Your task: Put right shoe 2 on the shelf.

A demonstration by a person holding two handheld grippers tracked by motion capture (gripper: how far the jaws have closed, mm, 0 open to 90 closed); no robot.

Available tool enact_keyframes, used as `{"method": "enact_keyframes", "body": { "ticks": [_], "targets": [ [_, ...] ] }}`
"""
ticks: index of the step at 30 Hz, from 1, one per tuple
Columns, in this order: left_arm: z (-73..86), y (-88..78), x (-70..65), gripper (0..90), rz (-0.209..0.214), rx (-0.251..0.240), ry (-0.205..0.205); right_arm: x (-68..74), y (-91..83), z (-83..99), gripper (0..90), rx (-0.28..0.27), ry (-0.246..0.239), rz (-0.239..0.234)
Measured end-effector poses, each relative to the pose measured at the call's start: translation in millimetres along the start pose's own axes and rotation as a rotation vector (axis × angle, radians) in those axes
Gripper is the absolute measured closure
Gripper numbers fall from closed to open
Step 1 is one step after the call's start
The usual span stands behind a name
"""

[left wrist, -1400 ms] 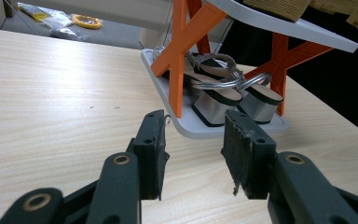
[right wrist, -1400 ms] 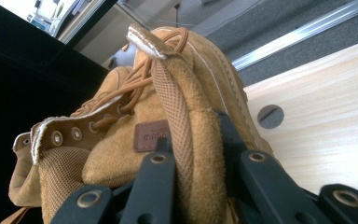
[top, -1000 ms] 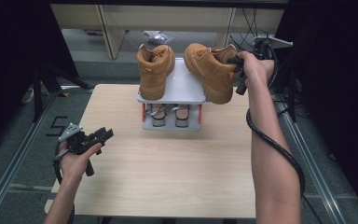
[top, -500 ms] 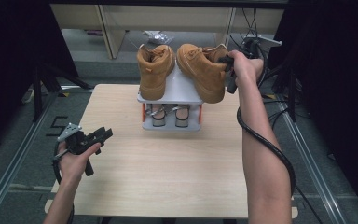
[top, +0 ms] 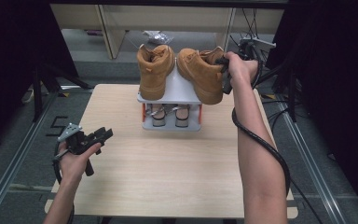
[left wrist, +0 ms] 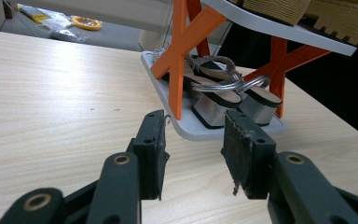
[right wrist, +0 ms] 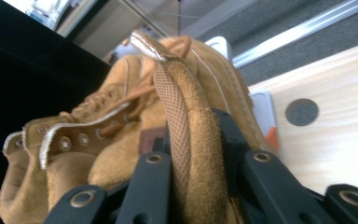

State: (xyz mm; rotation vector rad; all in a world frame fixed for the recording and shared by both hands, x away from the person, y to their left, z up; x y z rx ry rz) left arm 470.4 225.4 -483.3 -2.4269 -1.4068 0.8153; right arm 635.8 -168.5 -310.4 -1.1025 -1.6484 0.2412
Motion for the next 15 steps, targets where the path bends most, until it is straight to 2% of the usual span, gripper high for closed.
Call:
{"method": "enact_keyframes", "body": {
  "ticks": [3,4,5,7,10,11,12,13,15],
  "targets": [
    [-0.2,-0.3,0.2,58.3,0.001,-0.002,-0.001,3.7,0.9,-0.6,75.5,-0.002,-0.010,0.003],
    [-0.3,-0.3,0.2,58.3,0.001,-0.003,-0.001,3.3,1.2,-1.4,74.4,-0.008,-0.026,0.012],
    [-0.1,-0.3,0.1,58.3,0.001,-0.001,0.000,4.8,0.9,-0.9,71.9,0.004,-0.032,0.008],
    [0.4,-0.1,0.0,58.2,0.001,0.001,0.001,6.5,0.9,-3.1,66.6,-0.023,-0.062,0.012],
    [1.0,0.3,-0.3,58.2,0.001,0.000,0.002,13.1,0.6,-1.9,60.4,-0.028,-0.087,0.005],
    [1.0,0.1,-0.3,58.2,0.001,0.001,0.003,13.0,0.4,-2.4,57.5,-0.042,-0.112,0.015],
    [1.0,-0.2,-0.1,58.1,0.001,0.002,0.004,14.6,-1.7,-2.6,54.4,-0.048,-0.107,0.020],
    [0.8,-0.4,0.1,58.1,0.000,0.000,0.003,14.8,-3.0,-4.6,53.1,-0.074,-0.129,0.024],
    [1.0,0.1,0.8,58.1,-0.001,0.000,0.002,17.8,-7.1,-3.5,49.6,-0.074,-0.137,0.009]
  ]
}}
Point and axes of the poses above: each handheld gripper's, and its own axes: y roughly forward along the jaws, z roughly out of its underside, x roughly to its left, the point moved 9 cm from there along y, roughly forward along the jaws, and after that the axes turned 11 degrees about x, right-handed, at the moved point
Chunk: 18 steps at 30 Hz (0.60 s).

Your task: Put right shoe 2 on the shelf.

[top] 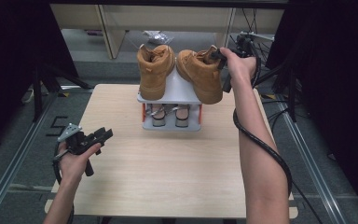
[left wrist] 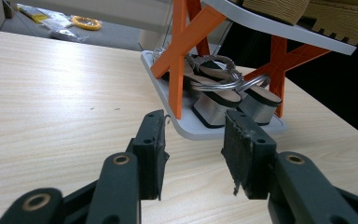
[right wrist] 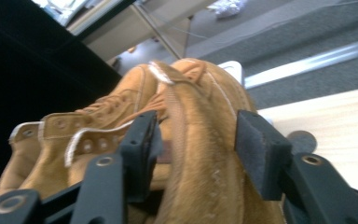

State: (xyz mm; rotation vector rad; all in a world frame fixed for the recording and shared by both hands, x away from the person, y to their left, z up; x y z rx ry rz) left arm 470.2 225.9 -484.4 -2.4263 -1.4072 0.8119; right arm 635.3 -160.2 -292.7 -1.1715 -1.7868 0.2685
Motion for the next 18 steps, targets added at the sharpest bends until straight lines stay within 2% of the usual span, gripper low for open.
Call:
{"method": "enact_keyframes", "body": {
  "ticks": [1,4,5,6,7,8,10,14,15,17,18],
  "targets": [
    [0.2,0.1,-0.1,58.1,0.002,0.000,0.001,-1.2,-1.9,-1.5,48.9,-0.017,-0.029,0.001],
    [0.5,0.5,-0.4,58.1,0.000,0.001,0.002,-1.3,-11.5,-1.8,47.6,-0.040,-0.029,0.001],
    [0.5,0.5,-0.4,58.0,0.000,0.001,0.001,-3.9,-14.2,-2.9,47.5,-0.056,-0.056,0.011],
    [0.7,0.6,-0.3,58.0,-0.001,0.002,0.001,-3.6,-17.7,-1.1,47.2,-0.052,-0.043,0.017],
    [1.1,0.6,0.0,57.9,-0.003,0.005,-0.001,-5.1,-20.5,-1.6,47.2,-0.063,-0.064,0.012],
    [1.5,0.5,0.6,58.0,-0.006,0.006,-0.002,-4.5,-24.0,-1.1,47.2,-0.070,-0.042,-0.003],
    [1.8,0.6,1.3,58.0,-0.006,0.007,-0.002,-9.7,-30.3,-1.0,47.4,-0.084,-0.072,0.008],
    [1.3,-0.4,2.1,58.0,-0.009,0.004,-0.001,-17.3,-41.6,2.8,52.8,-0.091,-0.037,-0.008],
    [1.2,-0.4,2.2,58.0,-0.010,0.004,-0.001,-21.3,-44.4,3.3,53.8,-0.099,-0.060,-0.011],
    [1.4,-0.2,2.2,57.9,-0.010,0.004,-0.001,-23.9,-48.8,6.0,57.5,-0.096,-0.028,-0.027],
    [1.8,0.1,2.2,57.9,-0.011,0.006,-0.001,-28.0,-50.7,6.8,59.6,-0.100,-0.042,-0.023]
  ]
}}
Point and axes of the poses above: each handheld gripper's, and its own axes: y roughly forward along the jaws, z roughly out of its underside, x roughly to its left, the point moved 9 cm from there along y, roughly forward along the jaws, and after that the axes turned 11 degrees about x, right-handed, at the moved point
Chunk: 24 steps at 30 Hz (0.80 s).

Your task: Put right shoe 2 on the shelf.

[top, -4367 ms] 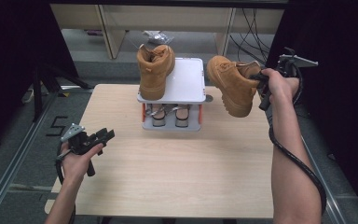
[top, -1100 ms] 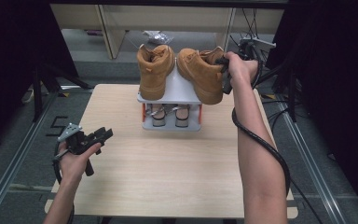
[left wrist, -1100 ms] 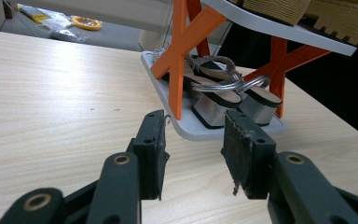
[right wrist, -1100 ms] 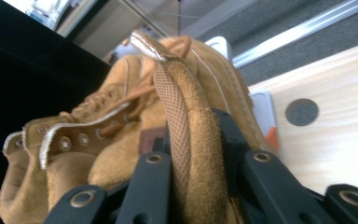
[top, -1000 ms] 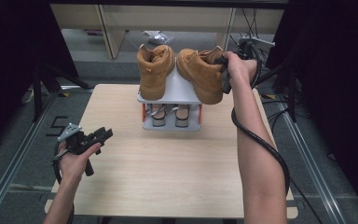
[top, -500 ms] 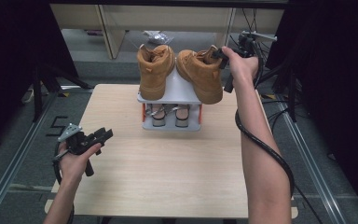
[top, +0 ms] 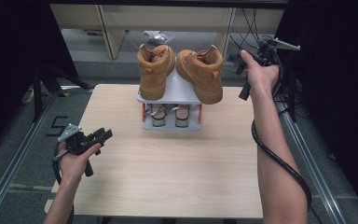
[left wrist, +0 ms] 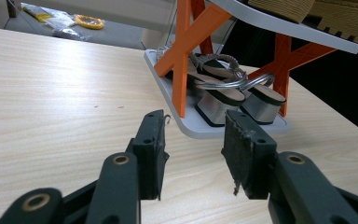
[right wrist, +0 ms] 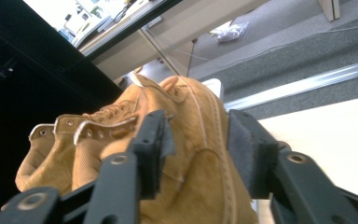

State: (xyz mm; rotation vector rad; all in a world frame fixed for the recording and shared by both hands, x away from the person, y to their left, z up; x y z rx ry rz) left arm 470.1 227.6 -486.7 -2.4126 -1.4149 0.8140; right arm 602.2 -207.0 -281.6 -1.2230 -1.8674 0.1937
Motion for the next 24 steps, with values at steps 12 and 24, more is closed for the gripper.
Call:
{"method": "enact_keyframes", "body": {
  "ticks": [12,24],
  "targets": [
    [1.1,0.6,-0.5,57.7,-0.004,0.005,0.001,-39.3,3.7,36.0,83.6,0.090,-0.001,0.015],
    [1.2,0.1,0.5,57.7,-0.007,0.005,0.001,-56.8,26.2,85.8,90.0,0.196,-0.020,0.032]
  ]
}}
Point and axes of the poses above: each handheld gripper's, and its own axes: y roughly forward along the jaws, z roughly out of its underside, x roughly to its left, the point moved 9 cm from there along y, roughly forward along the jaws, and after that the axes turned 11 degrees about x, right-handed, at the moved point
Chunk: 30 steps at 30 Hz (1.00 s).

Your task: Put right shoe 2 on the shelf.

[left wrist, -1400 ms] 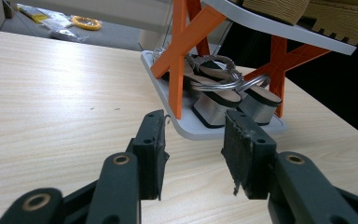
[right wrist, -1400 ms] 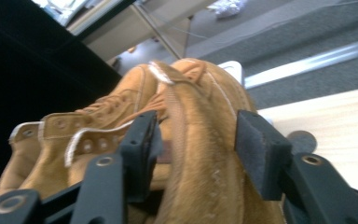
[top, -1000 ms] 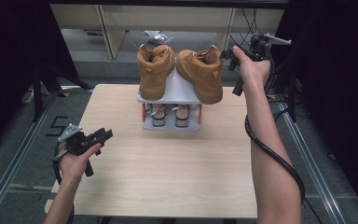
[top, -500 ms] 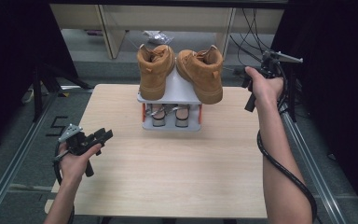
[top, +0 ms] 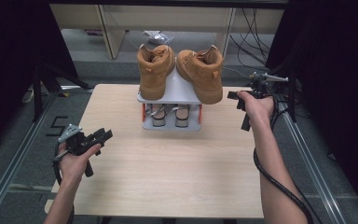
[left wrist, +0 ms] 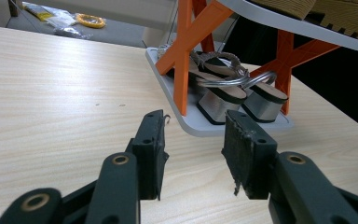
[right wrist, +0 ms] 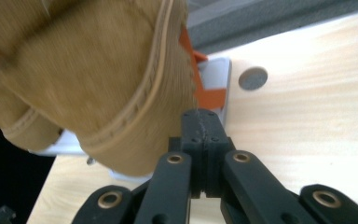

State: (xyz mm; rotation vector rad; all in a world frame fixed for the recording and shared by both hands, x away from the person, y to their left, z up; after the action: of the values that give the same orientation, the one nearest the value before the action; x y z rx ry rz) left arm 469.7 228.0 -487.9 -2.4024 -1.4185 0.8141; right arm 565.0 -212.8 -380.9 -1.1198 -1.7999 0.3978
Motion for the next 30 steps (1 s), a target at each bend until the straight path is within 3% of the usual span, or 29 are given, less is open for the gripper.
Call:
{"method": "enact_keyframes", "body": {
  "ticks": [2,3,4,6,7,8,9,11,12,15,16,17,18,20,24,25,28,30],
  "targets": [
    [0.0,-0.1,0.3,57.7,0.000,0.000,0.000,-2.3,5.3,6.0,90.0,0.013,-0.007,0.007],
    [0.1,-0.1,0.5,57.7,0.000,0.000,0.000,-4.7,7.4,7.9,90.0,0.015,-0.036,0.018],
    [0.1,-0.2,0.6,57.7,0.001,-0.001,0.000,-3.0,8.7,11.4,90.0,0.028,-0.007,0.006],
    [-0.2,-0.6,1.2,57.7,0.000,-0.003,-0.001,-3.3,11.7,15.8,90.0,0.032,-0.007,-0.001],
    [-0.2,-0.7,1.9,57.7,-0.004,-0.003,0.000,-5.4,12.8,16.8,90.0,0.029,-0.034,0.003],
    [-0.2,-0.7,2.1,57.7,-0.004,-0.003,-0.002,-2.7,13.5,19.3,90.0,0.038,-0.015,-0.015],
    [-0.2,-0.4,2.0,57.7,-0.002,-0.004,-0.002,-4.0,13.6,19.9,90.0,0.036,-0.039,-0.004],
    [0.1,-0.3,1.3,57.8,-0.001,-0.002,-0.001,-1.6,13.8,20.6,90.0,0.036,-0.027,-0.018],
    [0.2,-0.4,0.9,57.8,-0.001,-0.001,0.000,-3.2,13.6,20.0,90.0,0.030,-0.055,-0.003],
    [0.4,0.0,0.4,57.7,0.002,0.000,0.000,3.1,15.5,23.5,90.0,0.051,-0.039,-0.018],
    [0.9,-0.1,0.6,57.8,-0.003,0.006,0.000,1.7,17.4,22.1,90.0,0.038,-0.084,-0.017],
    [0.7,0.5,0.1,57.8,0.004,0.001,0.001,2.9,18.8,21.6,90.0,0.031,-0.097,-0.027],
    [0.8,0.6,0.2,57.8,0.003,0.002,0.001,7.0,18.1,24.4,90.0,0.048,-0.042,-0.024],
    [1.0,0.9,0.3,57.8,0.003,0.003,0.000,4.7,18.2,23.4,90.0,0.038,-0.075,-0.004],
    [1.8,2.1,-0.1,57.8,0.003,0.005,-0.001,8.0,18.1,25.0,90.0,0.040,-0.031,-0.030],
    [2.0,2.4,-0.5,57.8,0.004,0.005,-0.003,6.3,19.3,23.8,90.0,0.028,-0.057,-0.019],
    [1.9,2.6,-1.5,57.8,0.004,0.006,0.000,13.4,22.3,26.2,90.0,0.032,-0.020,-0.045],
    [1.6,2.3,-1.7,57.8,0.006,0.004,0.000,14.1,25.5,25.6,90.0,0.025,-0.052,-0.048]
  ]
}}
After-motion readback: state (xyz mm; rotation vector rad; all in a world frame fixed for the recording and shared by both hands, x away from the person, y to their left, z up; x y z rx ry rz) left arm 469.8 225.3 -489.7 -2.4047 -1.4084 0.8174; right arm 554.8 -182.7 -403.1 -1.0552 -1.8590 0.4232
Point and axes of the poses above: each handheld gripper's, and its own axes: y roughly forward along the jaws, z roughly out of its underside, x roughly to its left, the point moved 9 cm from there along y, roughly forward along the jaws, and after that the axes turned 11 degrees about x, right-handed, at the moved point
